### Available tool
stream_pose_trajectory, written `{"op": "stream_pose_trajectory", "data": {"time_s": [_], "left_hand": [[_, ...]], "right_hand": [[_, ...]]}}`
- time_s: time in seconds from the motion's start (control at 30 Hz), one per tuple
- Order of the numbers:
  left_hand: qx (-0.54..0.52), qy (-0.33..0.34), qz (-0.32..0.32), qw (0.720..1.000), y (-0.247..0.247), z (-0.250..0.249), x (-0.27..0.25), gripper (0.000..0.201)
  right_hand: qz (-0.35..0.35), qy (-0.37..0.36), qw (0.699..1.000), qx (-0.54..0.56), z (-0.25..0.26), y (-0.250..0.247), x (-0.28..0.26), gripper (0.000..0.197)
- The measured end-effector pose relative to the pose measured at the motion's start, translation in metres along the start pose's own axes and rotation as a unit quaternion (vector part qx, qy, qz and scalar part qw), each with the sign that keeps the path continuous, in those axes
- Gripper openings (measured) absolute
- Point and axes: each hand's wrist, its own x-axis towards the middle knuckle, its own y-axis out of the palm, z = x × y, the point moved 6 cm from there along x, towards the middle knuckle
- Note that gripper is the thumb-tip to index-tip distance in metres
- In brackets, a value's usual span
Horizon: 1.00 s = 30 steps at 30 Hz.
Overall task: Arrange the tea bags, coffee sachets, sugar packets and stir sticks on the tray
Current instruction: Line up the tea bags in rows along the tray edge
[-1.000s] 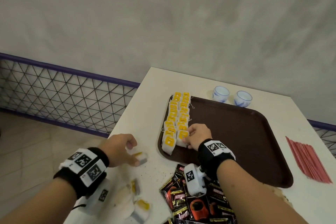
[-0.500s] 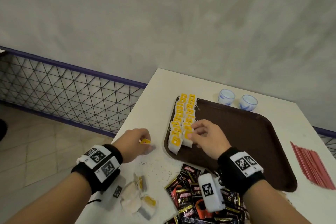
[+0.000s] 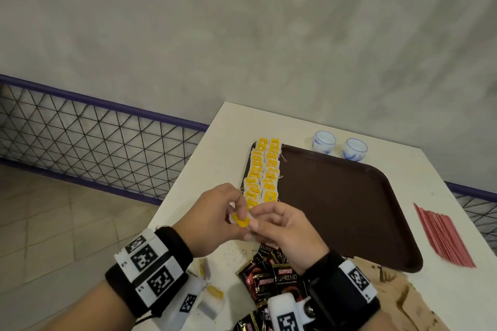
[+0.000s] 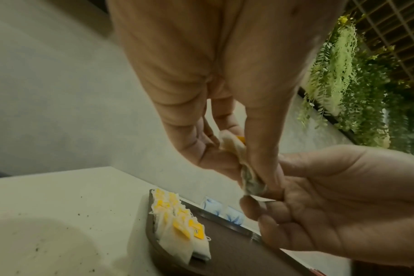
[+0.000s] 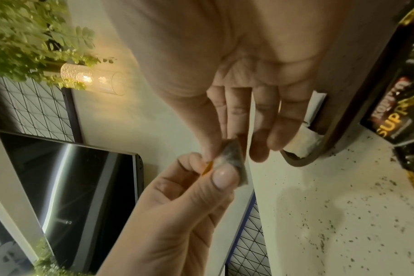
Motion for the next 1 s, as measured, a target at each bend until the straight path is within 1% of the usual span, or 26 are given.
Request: {"op": "stream_pose_trajectory", "data": {"time_s": [0.07, 0.17, 0.27, 0.33, 0.4, 0.5, 0.6, 0.67, 0.73, 0.8, 0.87, 0.9, 0.93, 1.0], "left_hand": [[0.004, -0.001, 0.003, 1.000, 0.002, -0.001, -0.002, 0.031], [-0.040, -0.016, 0.025, 0.999, 0.004, 0.000, -0.003, 0.034], [-0.055, 0.009, 0.073, 0.996, 0.008, -0.005, -0.004, 0.029], [-0.045, 0.032, 0.095, 0.994, 0.012, -0.012, -0.004, 0.025], [-0.042, 0.055, 0.101, 0.993, 0.015, -0.020, -0.002, 0.031], [-0.066, 0.071, 0.086, 0.992, 0.010, -0.026, -0.002, 0.046], [-0.067, 0.046, 0.028, 0.996, -0.012, -0.013, -0.005, 0.047], [-0.036, 0.018, 0.012, 0.999, -0.027, 0.005, -0.012, 0.042], [0.022, -0.025, 0.037, 0.999, -0.037, 0.027, -0.025, 0.042], [0.069, -0.068, 0.077, 0.992, -0.039, 0.049, -0.042, 0.057], [0.077, -0.108, 0.105, 0.986, -0.036, 0.065, -0.058, 0.072], [0.078, -0.123, 0.119, 0.982, -0.032, 0.071, -0.064, 0.075], [0.078, -0.135, 0.132, 0.979, -0.028, 0.075, -0.069, 0.077], [0.068, -0.150, 0.144, 0.976, -0.021, 0.081, -0.072, 0.073]], "right_hand": [[-0.006, -0.005, 1.000, -0.005, -0.002, -0.002, -0.004, 0.028], [0.001, 0.004, 1.000, -0.003, -0.006, -0.003, -0.010, 0.024], [0.036, 0.015, 0.999, 0.009, -0.004, -0.002, -0.019, 0.029], [0.040, -0.004, 0.999, -0.013, 0.002, -0.006, -0.022, 0.023], [0.028, -0.019, 0.999, -0.038, 0.008, -0.011, -0.022, 0.014], [-0.006, -0.013, 0.999, -0.045, 0.009, -0.023, -0.015, 0.011], [-0.062, 0.021, 0.997, -0.050, 0.005, -0.047, -0.002, 0.011], [-0.108, 0.045, 0.990, -0.074, -0.002, -0.067, 0.011, 0.012], [-0.151, 0.075, 0.979, -0.115, -0.013, -0.084, 0.026, 0.011], [-0.166, 0.106, 0.967, -0.161, -0.024, -0.090, 0.039, 0.012], [-0.156, 0.128, 0.960, -0.194, -0.033, -0.085, 0.052, 0.014], [-0.151, 0.134, 0.958, -0.202, -0.036, -0.082, 0.058, 0.015], [-0.149, 0.140, 0.957, -0.207, -0.038, -0.078, 0.064, 0.016], [-0.161, 0.149, 0.951, -0.216, -0.041, -0.075, 0.074, 0.016]]}}
